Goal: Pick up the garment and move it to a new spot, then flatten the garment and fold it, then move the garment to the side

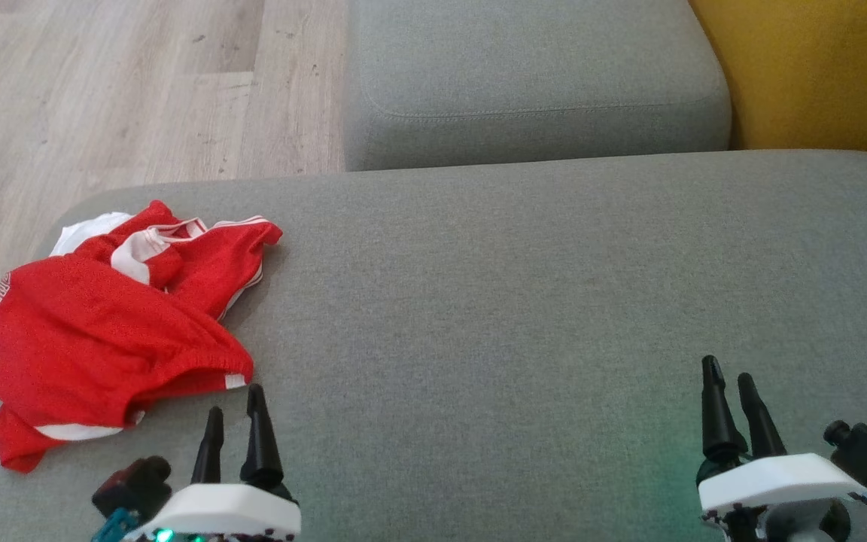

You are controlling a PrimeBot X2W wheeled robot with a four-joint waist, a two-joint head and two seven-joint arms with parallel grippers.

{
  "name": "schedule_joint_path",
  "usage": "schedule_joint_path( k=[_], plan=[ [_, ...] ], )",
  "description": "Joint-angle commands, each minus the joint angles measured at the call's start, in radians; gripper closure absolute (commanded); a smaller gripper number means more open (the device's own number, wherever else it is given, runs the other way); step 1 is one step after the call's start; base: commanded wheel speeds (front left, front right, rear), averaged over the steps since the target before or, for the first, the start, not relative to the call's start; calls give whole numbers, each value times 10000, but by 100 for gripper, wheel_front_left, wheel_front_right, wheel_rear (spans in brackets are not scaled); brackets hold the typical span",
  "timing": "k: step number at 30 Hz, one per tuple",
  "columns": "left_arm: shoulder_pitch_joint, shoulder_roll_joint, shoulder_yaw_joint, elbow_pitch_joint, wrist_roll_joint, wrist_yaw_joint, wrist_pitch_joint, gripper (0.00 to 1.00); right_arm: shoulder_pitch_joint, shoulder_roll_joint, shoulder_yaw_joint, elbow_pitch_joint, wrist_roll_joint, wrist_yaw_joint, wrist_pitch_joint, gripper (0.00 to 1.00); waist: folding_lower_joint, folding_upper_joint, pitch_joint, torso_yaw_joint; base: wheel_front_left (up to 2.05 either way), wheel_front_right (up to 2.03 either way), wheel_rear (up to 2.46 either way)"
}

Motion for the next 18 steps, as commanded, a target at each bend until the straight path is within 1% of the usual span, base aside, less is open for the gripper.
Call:
schedule_joint_path(
  k=[1, 10, 14, 18],
  plan=[
    [-438, 64, 50, -412, 327, 95, -167, 0, -184, -141, 219, -421, -304, 49, -134, 0, 0, 0, -11, 4, 0, 0, 0],
    [-422, 71, -308, -616, 1527, 350, -433, 0, -90, -153, 405, -422, -1342, 55, -398, 0, 0, 0, -143, 47, 0, 0, 0],
    [-390, 74, -446, -710, 1886, 313, -552, 0, -37, -159, 501, -455, -1792, 58, -516, 0, 0, 0, -208, 67, 0, 0, 0],
    [-362, 77, -579, -780, 2389, 390, -671, 0, 12, -164, 599, -498, -2277, 60, -634, 0, 0, 0, -273, 82, 0, 0, 0]
  ],
)
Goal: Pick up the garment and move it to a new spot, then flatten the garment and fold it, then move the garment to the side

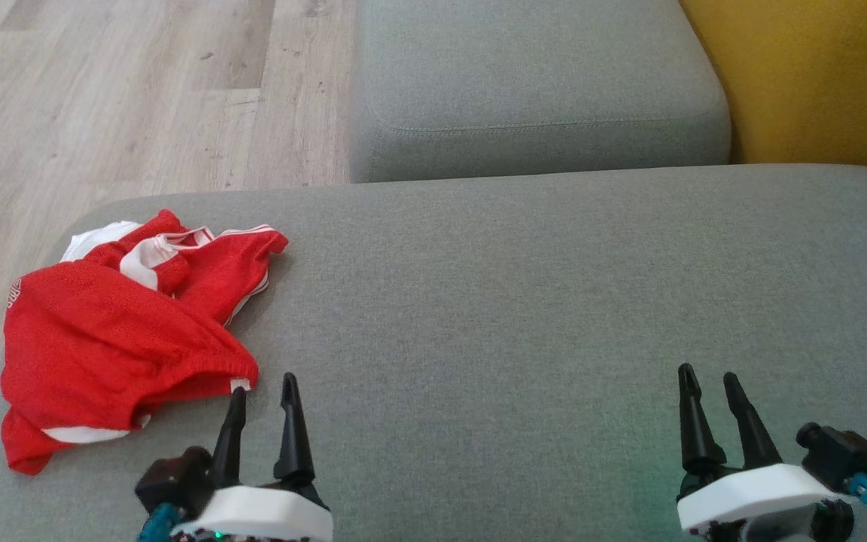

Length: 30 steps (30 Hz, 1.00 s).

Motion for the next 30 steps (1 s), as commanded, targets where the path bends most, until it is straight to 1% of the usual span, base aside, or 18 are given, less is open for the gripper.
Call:
schedule_joint_path(
  k=[1, 12, 17, 23, 30],
  plan=[
    [-370, 47, 50, -406, 446, 123, -177, 0, -173, -145, 276, -401, -441, 61, -204, 0, 0, 0, -25, 11, 0, 0, 0],
    [-377, 54, -306, -605, 1621, 356, -475, 0, -131, -158, 459, -453, -1664, 67, -499, 0, 0, 0, -91, 2, 0, 0, 0],
    [-407, 59, -504, -632, 2293, 518, -652, 0, -115, -166, 571, -477, -2443, 71, -675, 0, 0, 0, -146, 12, 0, 0, 0],
    [-450, 63, -703, -520, 2916, 797, -830, 0, -109, -175, 726, -513, -3217, 75, -852, 0, 0, 0, -185, 45, 0, 0, 0],
    [-495, 68, -824, -498, 3298, 1177, -1039, 0, -70, -184, 751, -473, -4077, 80, -1058, 0, 0, 0, -206, 85, 0, 0, 0]
  ],
)
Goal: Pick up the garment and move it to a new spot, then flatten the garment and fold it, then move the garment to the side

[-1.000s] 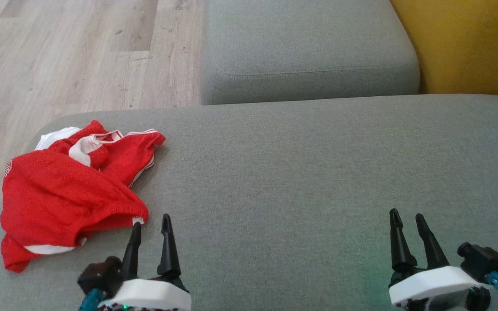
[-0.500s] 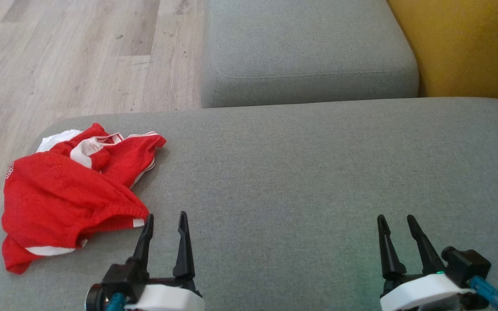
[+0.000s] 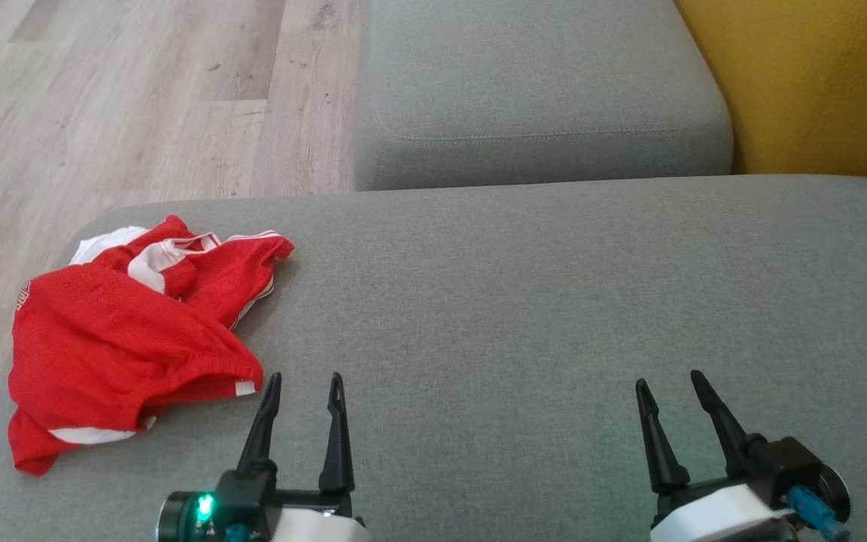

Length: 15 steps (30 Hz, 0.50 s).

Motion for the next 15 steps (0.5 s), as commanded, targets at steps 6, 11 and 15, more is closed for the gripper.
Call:
schedule_joint_path(
  k=[6, 11, 15],
  plan=[
    [-499, 12, 189, 42, 438, 267, -205, 0, -239, -127, -34, -159, -342, 79, -205, 0, 0, 0, -62, -16, 0, 0, 0],
    [-517, 12, 203, 196, 440, 327, -205, 0, -240, -127, -122, -80, -236, 79, -205, 0, 0, 0, -74, -44, 0, 0, 0],
    [-539, 12, 186, 293, 438, 345, -205, 0, -244, -127, -147, -51, -204, 79, -205, 0, 0, 0, -74, -38, 0, 0, 0]
  ],
)
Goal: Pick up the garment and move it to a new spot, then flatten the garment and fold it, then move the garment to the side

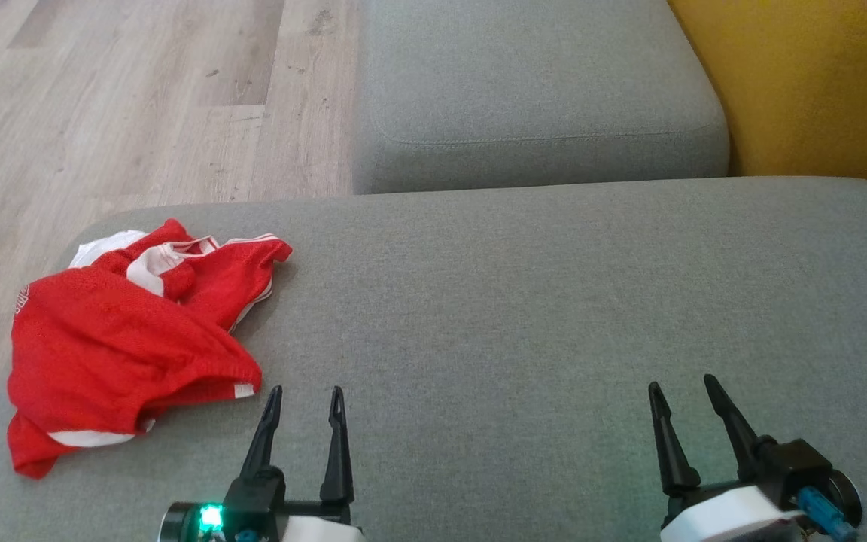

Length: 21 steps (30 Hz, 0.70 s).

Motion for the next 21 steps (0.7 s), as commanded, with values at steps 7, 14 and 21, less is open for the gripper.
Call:
schedule_joint_path(
  k=[7, 14, 21],
  plan=[
    [-568, 8, 307, -156, 29, 112, -97, 0, -241, -114, 113, -243, 15, 79, -137, 0, 0, 0, 31, 126, 0, 0, 0],
    [-692, 8, 326, -129, 113, 145, -97, 0, -258, -114, 102, -268, 42, 79, -137, 0, 0, 0, 147, 766, 0, 0, 0],
    [-822, 8, 435, -90, 270, 99, -97, 0, -384, -114, 85, -332, 138, 79, -138, 0, 0, 0, 437, 2173, 0, 0, 0]
  ],
)
